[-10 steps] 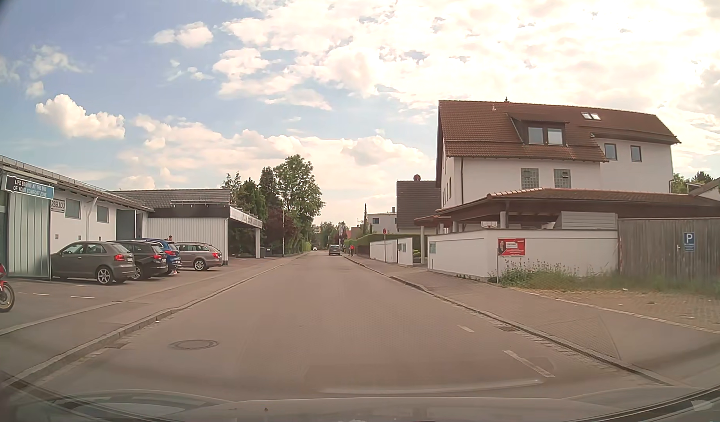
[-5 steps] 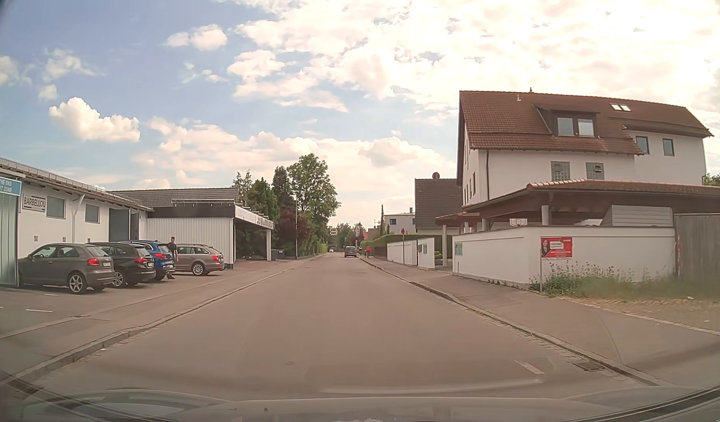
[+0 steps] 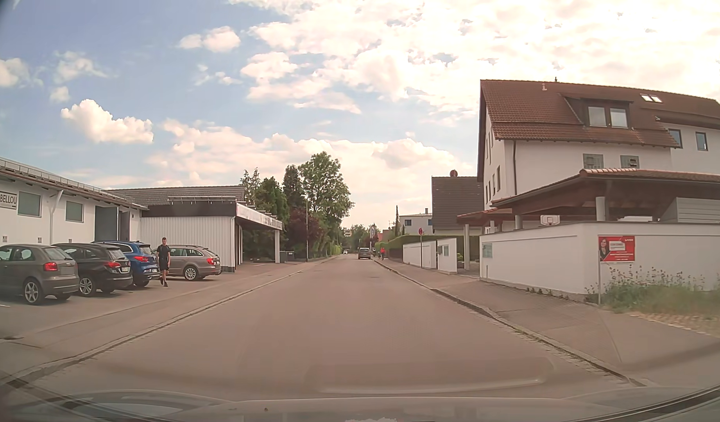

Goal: Follow the waypoints while adhering to traffic rules and regulations

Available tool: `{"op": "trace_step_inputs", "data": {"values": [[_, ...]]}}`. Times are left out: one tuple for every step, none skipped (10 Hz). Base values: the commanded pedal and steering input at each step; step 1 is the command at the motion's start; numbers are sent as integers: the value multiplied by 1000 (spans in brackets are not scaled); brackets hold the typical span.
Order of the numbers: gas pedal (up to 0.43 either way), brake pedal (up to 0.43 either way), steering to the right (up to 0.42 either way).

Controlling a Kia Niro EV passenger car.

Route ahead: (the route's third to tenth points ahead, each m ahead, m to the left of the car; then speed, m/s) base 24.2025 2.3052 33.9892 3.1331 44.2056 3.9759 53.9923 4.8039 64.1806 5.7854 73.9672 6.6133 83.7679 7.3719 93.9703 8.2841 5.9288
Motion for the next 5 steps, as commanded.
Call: {"op": "trace_step_inputs", "data": {"values": [[189,18,-41],[189,18,-40],[189,18,-37],[189,18,-36],[189,24,-32]]}}
